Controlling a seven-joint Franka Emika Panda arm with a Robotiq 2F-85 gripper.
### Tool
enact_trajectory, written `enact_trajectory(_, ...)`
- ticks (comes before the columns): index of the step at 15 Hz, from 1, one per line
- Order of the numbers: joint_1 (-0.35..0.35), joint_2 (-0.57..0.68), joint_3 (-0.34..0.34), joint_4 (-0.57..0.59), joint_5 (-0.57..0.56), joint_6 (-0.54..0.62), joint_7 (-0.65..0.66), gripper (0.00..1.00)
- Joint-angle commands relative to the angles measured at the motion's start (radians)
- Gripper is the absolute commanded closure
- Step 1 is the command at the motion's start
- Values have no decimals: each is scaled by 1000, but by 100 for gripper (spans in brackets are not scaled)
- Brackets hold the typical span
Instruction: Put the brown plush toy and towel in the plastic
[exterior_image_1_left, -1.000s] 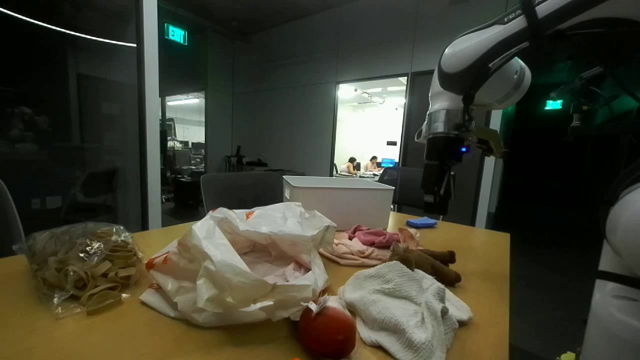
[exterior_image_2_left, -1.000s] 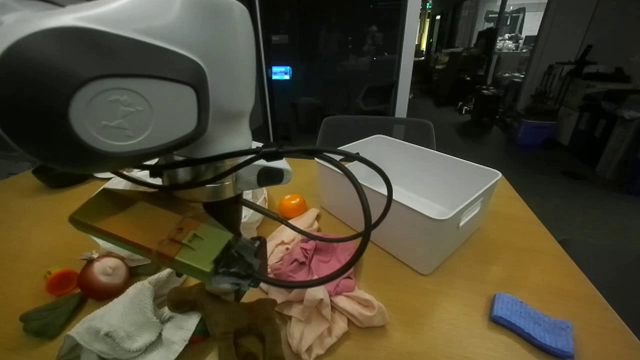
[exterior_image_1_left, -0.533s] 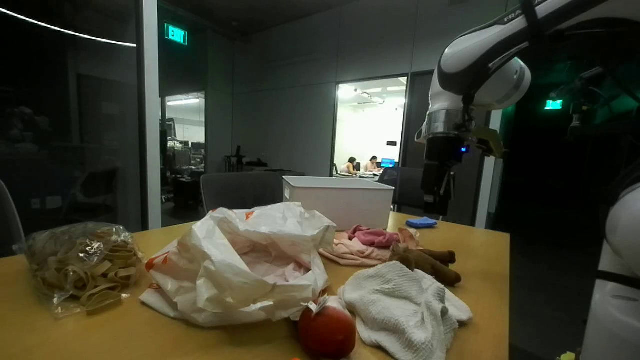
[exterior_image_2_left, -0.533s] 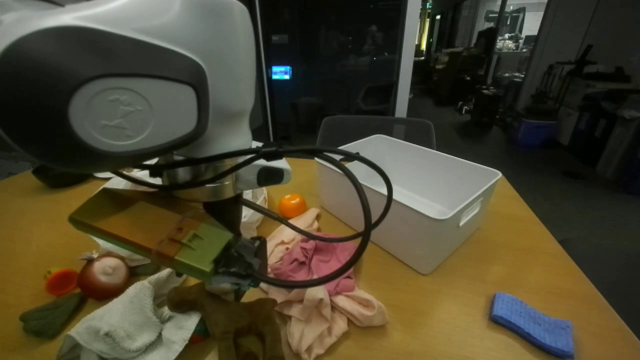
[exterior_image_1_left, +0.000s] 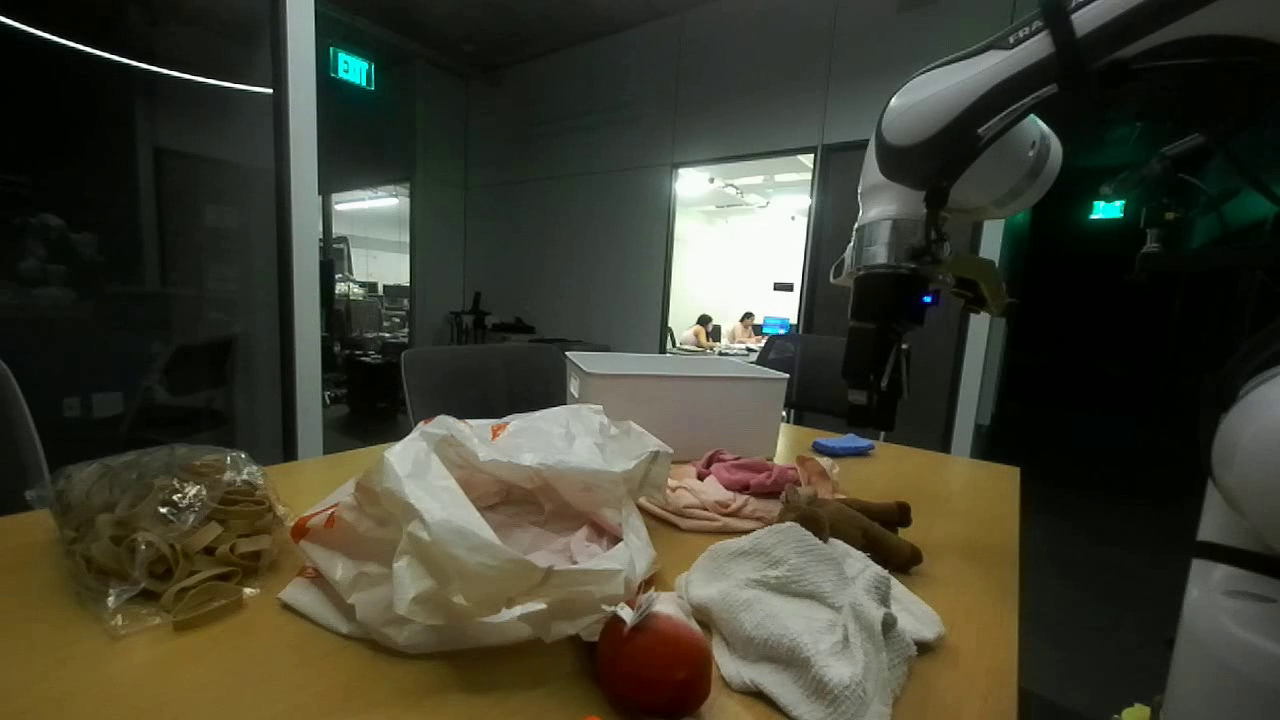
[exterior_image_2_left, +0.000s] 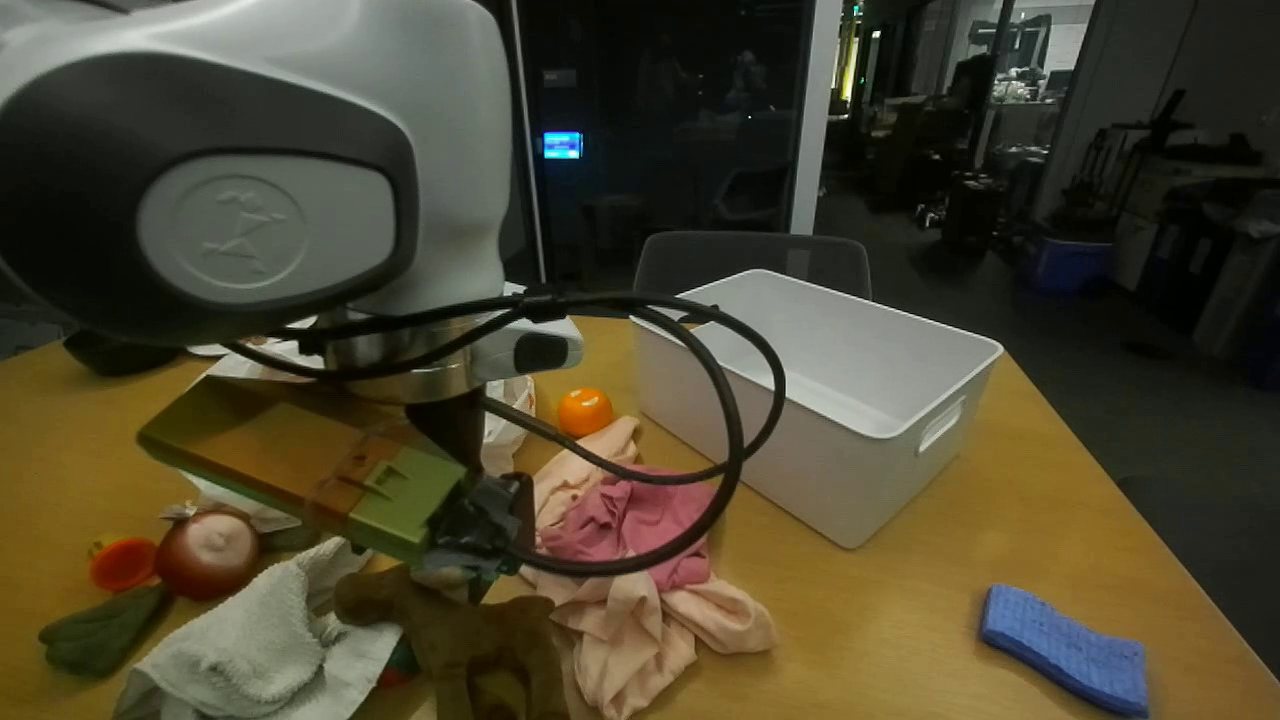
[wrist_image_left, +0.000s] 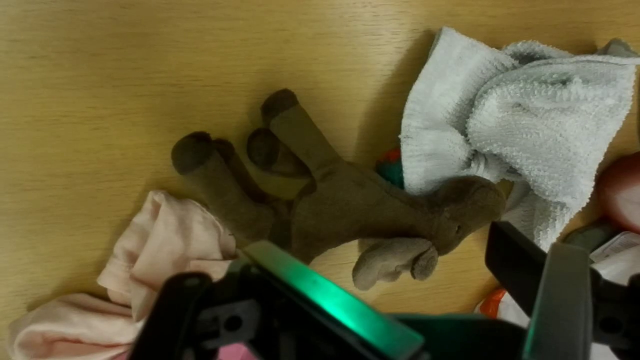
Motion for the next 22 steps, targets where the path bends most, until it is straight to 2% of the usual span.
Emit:
enact_trajectory(1,-12,2,11,1,8,-1,-6,0)
enact_trajectory(4,-11,-3,15,-8,4,-2,-8,0)
enact_trajectory(8,34,-92,74,-133,32,69,-4,0)
enact_trajectory(9,53,-35,96,-75,22,103,4,0)
enact_trajectory(11,57,2,127,-85,-3,181,28,0)
enact_trajectory(14,70,22,160,-84,-11,234,33,0)
enact_trajectory(16,40,64,179,-84,-43,235,80,0)
enact_trajectory(20,18,96,165,-87,-16,131,150,0)
enact_trajectory(22,6,127,155,-89,-16,146,164,0)
